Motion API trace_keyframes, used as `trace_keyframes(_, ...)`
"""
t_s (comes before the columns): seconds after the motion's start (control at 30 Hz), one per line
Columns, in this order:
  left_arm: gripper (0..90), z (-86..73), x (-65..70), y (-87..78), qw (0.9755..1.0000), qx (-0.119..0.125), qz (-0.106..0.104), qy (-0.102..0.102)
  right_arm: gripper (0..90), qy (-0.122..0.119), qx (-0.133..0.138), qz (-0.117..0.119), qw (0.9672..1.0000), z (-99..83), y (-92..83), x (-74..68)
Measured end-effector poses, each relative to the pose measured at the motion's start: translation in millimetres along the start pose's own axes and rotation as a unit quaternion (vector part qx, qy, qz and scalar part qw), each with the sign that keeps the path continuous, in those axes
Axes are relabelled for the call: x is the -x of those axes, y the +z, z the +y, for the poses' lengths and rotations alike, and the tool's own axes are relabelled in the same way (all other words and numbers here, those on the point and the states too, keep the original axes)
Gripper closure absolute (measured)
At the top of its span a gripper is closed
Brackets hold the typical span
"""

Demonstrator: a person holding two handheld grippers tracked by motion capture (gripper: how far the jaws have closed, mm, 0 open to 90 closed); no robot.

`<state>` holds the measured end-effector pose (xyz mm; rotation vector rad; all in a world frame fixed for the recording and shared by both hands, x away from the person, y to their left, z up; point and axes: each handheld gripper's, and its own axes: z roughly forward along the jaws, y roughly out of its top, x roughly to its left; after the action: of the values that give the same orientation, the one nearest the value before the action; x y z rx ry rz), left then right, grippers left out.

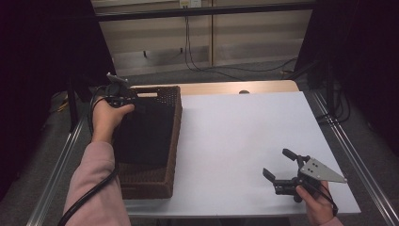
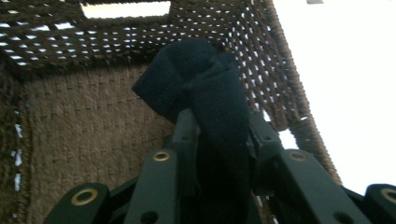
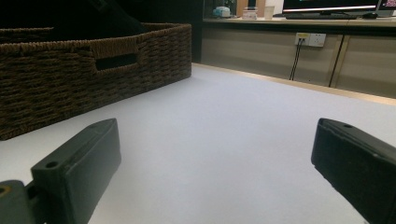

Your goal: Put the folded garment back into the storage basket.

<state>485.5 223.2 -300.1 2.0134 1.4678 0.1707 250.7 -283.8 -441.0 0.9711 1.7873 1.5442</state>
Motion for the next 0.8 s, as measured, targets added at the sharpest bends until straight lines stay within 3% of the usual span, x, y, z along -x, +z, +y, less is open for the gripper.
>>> trace_keyframes(0.03,70.0,0.0,-2.6,0.1,1.0000,-0.003,0.002,0.009,1.2,0.002,0.001,0.000,1.0000,0.0,0.1,-0.2)
trace_keyframes(0.07,70.0,-0.6,-2.6,0.3,1.0000,-0.001,0.002,0.001,1.2,0.000,0.000,0.000,1.0000,-0.1,0.1,0.0)
trace_keyframes(0.17,70.5,-1.0,-5.1,1.2,1.0000,0.001,0.007,0.005,1.2,0.000,-0.001,-0.001,1.0000,-0.1,0.2,-0.2)
trace_keyframes(0.2,70.5,-0.7,-7.8,0.2,0.9996,-0.011,0.010,0.023,1.2,0.000,-0.002,-0.001,1.0000,-0.1,0.3,-0.2)
trace_keyframes(0.23,70.4,-1.5,-6.5,1.9,0.9999,0.004,0.009,0.007,1.2,0.001,-0.002,-0.001,1.0000,-0.1,0.3,-0.2)
trace_keyframes(0.3,70.3,-2.4,-7.6,2.8,0.9999,0.006,0.009,0.002,1.2,0.000,-0.001,-0.001,1.0000,-0.2,0.4,-0.2)
trace_keyframes(0.4,70.7,-3.4,-10.8,4.4,0.9999,0.005,0.012,0.004,1.2,0.000,-0.002,-0.001,1.0000,-0.2,0.5,-0.1)
trace_keyframes(0.43,71.0,-3.2,-14.5,3.1,0.9997,-0.007,0.011,0.021,1.2,0.001,-0.002,-0.001,1.0000,-0.2,0.4,-0.1)
trace_keyframes(0.47,71.3,-4.3,-13.5,5.2,0.9999,0.011,0.011,0.002,1.2,0.001,-0.002,-0.001,1.0000,-0.2,0.3,-0.1)
trace_keyframes(0.53,71.9,-5.2,-16.2,6.0,0.9999,0.011,0.012,-0.001,1.2,0.002,-0.002,-0.002,1.0000,-0.4,0.3,0.0)
trace_keyframes(0.57,72.1,-4.9,-20.5,4.4,0.9997,-0.006,0.015,0.020,1.2,0.001,-0.002,-0.002,1.0000,-0.3,0.4,0.1)
trace_keyframes(0.6,72.4,-6.3,-19.4,6.8,0.9999,0.011,0.013,-0.003,1.2,0.000,-0.002,-0.001,1.0000,-0.4,0.5,0.2)
trace_keyframes(0.63,73.2,-7.1,-21.1,7.4,0.9998,0.014,0.013,-0.006,1.2,0.002,-0.003,-0.003,1.0000,-0.4,0.4,0.1)
trace_keyframes(0.67,73.6,-7.4,-25.5,6.3,0.9999,0.003,0.013,0.008,1.2,0.001,-0.002,-0.003,1.0000,-0.5,0.6,0.3)
trace_keyframes(0.7,74.2,-8.5,-25.0,7.9,0.9998,0.013,0.008,-0.014,1.2,0.004,-0.004,-0.002,1.0000,-0.6,0.5,0.2)
trace_keyframes(0.73,74.7,-8.9,-29.0,7.5,0.9998,0.008,0.015,0.006,1.2,0.004,-0.002,-0.001,1.0000,-0.8,0.7,0.6)
trace_keyframes(0.8,76.3,-10.6,-30.2,10.1,0.9997,0.016,0.015,-0.010,1.2,0.004,-0.002,-0.002,1.0000,-0.7,0.7,0.8)
